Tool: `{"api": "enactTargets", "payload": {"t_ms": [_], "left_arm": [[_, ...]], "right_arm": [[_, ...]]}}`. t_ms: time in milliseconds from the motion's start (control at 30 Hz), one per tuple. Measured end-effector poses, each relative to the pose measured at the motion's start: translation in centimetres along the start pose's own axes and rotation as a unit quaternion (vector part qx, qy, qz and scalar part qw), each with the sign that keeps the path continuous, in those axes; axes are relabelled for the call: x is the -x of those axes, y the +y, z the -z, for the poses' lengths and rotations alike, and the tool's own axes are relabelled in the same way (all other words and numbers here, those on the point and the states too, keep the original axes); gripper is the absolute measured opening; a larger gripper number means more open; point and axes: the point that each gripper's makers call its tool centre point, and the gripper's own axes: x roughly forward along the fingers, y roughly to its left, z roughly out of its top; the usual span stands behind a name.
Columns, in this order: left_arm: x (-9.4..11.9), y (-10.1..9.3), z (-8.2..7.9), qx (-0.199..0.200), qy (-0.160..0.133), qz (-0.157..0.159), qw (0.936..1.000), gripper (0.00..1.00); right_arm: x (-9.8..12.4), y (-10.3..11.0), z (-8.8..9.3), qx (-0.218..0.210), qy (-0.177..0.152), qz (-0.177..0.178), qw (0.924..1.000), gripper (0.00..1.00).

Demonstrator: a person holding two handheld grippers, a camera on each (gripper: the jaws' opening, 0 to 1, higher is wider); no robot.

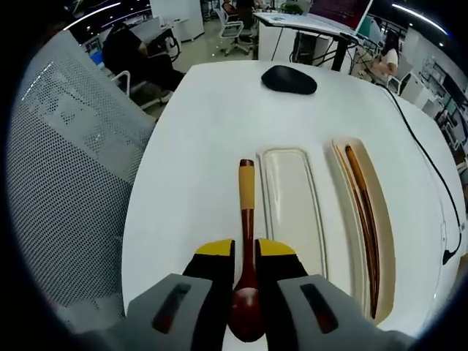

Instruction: Arrange the utensils inside the cutlery case until each visible utensil rests in its matching compartment.

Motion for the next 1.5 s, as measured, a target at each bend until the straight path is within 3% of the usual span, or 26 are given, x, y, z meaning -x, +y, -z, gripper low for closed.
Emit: {"api": "enactTargets", "payload": {"t_ms": [267,367,600,1200,1500], "left_arm": [[0.2,0.4,0.3,0.003,0.004,-0.005,1.0,0.8],[0.2,0.5,0.4,0.005,0.003,-0.007,1.0,0.8],[0.1,0.5,0.4,0.004,0.004,-0.006,1.0,0.8],[0.1,0.6,0.5,0.005,0.006,-0.006,1.0,0.8],[-0.1,0.4,0.6,0.002,0.01,-0.002,0.9999,0.79]], "right_arm": [[-0.6,0.1,0.5,-0.003,0.011,0.003,0.9999,0.03],[-0.6,0.1,0.6,-0.023,0.008,0.004,0.9997,0.02],[-0.6,-0.1,0.8,-0.01,0.013,0.009,0.9998,0.02],[0.3,-0.4,-0.4,-0.035,-0.005,0.019,0.9992,0.01],[1.3,-1.2,-0.4,-0.049,0.009,0.021,0.9985,0.01]]}}
